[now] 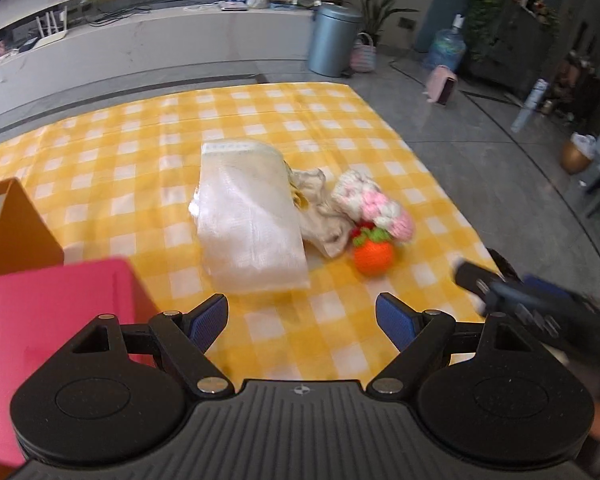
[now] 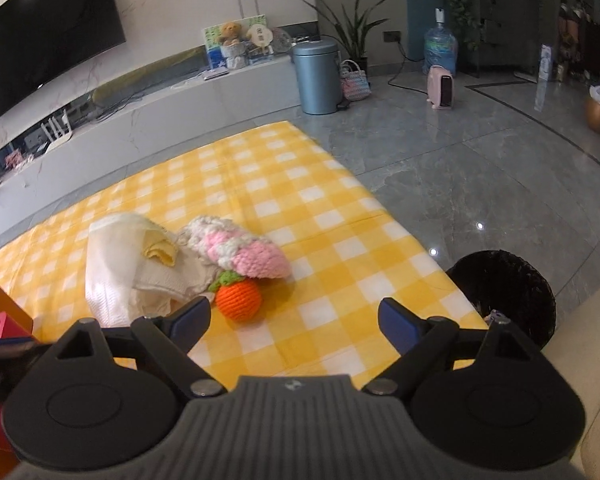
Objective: Organize soft objects
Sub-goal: 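Withdraw both grippers from the box back over the table items, then grasp the white mesh bag with the left gripper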
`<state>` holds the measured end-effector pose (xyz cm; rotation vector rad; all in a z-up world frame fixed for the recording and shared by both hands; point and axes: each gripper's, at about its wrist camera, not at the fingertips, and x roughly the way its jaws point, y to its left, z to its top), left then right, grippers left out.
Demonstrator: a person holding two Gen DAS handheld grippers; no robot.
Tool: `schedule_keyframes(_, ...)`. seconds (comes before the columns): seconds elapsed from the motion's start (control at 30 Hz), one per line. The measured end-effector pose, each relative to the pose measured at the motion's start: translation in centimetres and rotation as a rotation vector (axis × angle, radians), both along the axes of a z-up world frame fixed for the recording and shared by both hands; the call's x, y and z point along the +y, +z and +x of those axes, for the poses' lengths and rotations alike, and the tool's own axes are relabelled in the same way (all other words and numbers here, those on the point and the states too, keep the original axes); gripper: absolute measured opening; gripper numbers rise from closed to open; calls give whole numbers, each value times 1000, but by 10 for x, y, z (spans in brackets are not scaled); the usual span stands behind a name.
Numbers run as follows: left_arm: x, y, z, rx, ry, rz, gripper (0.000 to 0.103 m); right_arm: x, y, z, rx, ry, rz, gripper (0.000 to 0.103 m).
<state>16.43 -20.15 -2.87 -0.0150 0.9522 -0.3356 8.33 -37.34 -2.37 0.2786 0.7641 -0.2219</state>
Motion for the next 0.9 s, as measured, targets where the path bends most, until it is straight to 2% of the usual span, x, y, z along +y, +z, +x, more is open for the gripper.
schedule_keyframes(0.2, -14, -20, 42, 0, 48, 138, 98, -10, -7, -2, 20, -23, 39, 90)
schedule_keyframes(0.3, -18, -30, 55, -9, 55, 251, 98, -12, -7, -1, 12, -21, 52, 90)
schedule_keyframes(0.33, -18, -31, 58, -4, 56, 258, 98, -12, -6, -2, 5, -18, 52, 90)
schedule_keyframes(0.47, -11, -33, 69, 41, 47, 202, 98, -7, -6, 1, 6, -3, 45, 90)
schedule_keyframes(0.57, -8, -32, 73, 24, 48, 222, 88, -3, -8, 3, 18, 14, 34, 90)
schedule_keyframes(0.6, -10, -32, 76, 25, 25, 226, 81, -2, -9, 4, 22, 19, 32, 90)
schedule_keyframes(0.67, -10, -32, 78, 60, -54, 242, 56, -1, -10, 5, 27, 26, 35, 90)
schedule_keyframes(0.7, -9, -32, 78, 81, -81, 246, 29, -1, -11, 6, 27, 30, 43, 90)
schedule_keyframes(0.73, -9, -31, 78, 100, -103, 245, 15, -2, -12, 7, 26, 37, 56, 89)
schedule_keyframes(0.77, -6, -30, 76, 113, -117, 240, 13, -1, -14, 8, 27, 46, 68, 89)
schedule_keyframes(0.8, -4, -27, 74, 121, -131, 239, 6, -1, -15, 10, 29, 56, 81, 89)
schedule_keyframes(0.9, 0, -18, 64, 122, -166, 259, 3, 3, -21, 18, 48, 80, 108, 89)
